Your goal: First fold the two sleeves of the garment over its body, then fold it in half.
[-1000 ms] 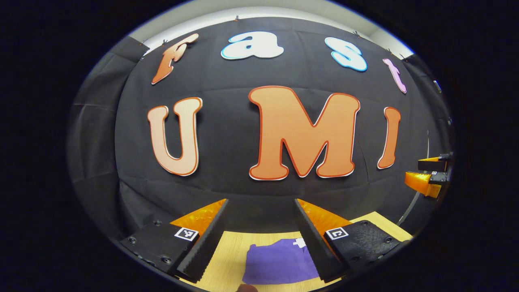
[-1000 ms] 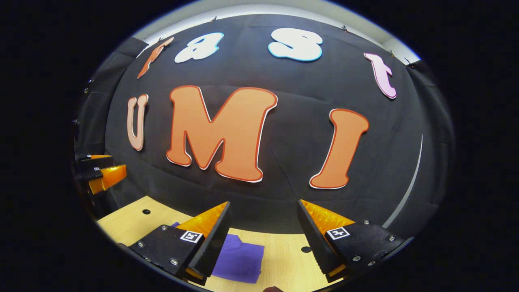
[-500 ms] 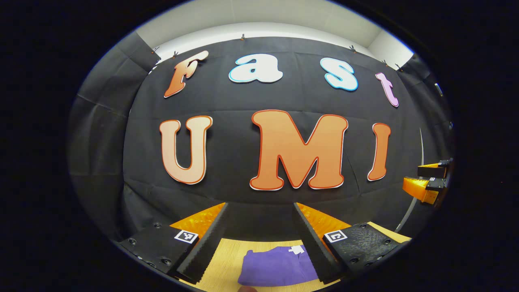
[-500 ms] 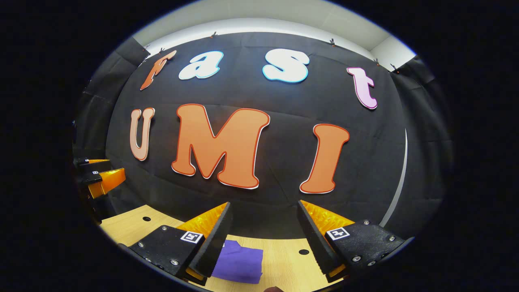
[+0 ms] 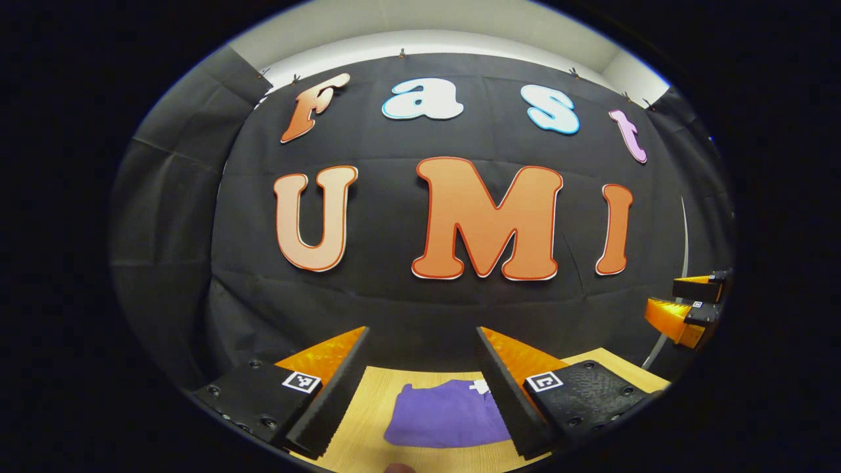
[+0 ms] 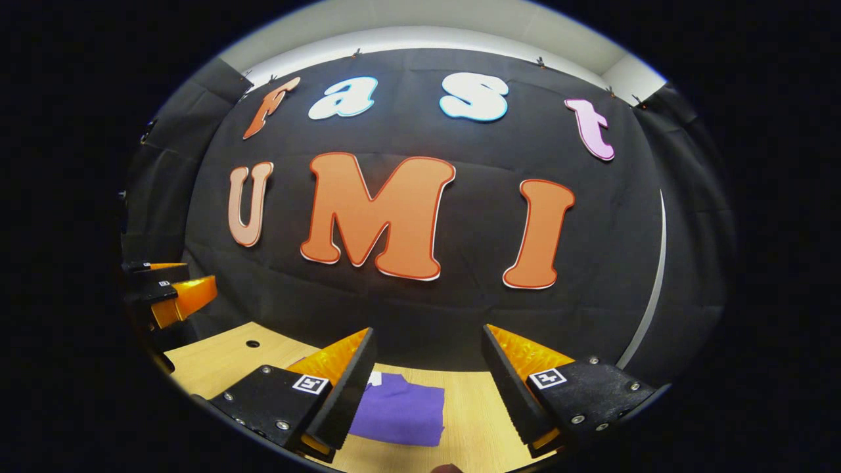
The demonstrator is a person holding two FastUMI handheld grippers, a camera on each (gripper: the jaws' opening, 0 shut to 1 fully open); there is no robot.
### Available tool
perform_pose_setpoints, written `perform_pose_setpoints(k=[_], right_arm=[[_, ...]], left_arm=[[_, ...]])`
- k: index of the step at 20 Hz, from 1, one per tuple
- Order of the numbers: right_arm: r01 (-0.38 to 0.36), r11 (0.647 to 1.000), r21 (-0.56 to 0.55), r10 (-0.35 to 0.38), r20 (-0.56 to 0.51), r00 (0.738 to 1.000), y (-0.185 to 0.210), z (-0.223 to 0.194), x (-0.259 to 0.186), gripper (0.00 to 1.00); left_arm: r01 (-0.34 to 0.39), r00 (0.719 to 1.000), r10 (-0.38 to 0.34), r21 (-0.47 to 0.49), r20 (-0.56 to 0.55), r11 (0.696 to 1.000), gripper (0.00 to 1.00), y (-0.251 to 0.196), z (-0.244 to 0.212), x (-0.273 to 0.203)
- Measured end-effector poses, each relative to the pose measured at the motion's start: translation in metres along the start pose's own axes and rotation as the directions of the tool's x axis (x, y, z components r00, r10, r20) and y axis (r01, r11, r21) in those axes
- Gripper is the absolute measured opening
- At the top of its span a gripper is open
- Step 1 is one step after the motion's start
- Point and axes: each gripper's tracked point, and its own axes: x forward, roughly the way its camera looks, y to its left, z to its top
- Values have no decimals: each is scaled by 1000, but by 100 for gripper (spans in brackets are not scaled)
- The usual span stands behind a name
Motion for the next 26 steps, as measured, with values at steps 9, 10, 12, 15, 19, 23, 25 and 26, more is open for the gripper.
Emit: perform_pose_setpoints(k=[9,10,12,15,19,23,25,26], right_arm=[[-58,998,-19,58,-43,997,13,-14,-5,95],[-61,998,-17,60,-38,997,14,-13,-5,95],[-68,998,-2,68,-40,997,17,-15,-4,95],[-67,998,-9,67,-48,997,17,-17,-3,95],[-67,998,-16,66,-53,996,16,-18,-3,95],[-71,997,-12,70,-52,996,17,-18,-2,95],[-76,997,-2,75,-47,996,20,-17,0,95],[-79,997,1,79,-47,996,21,-17,1,95]], left_arm=[[-33,999,33,8,-42,999,98,5,-17,-12],[-35,999,35,12,-40,999,98,5,-15,-13],[-47,998,47,16,-33,999,98,0,-15,-12],[-56,998,56,16,-28,998,98,-14,-27,-21],[-58,998,59,33,-28,998,98,-16,-28,-21],[-54,998,55,53,-19,997,98,-16,-25,-22],[-54,998,56,59,-19,997,98,-18,-27,-25],[-55,998,57,58,-19,997,98,-17,-26,-26]])
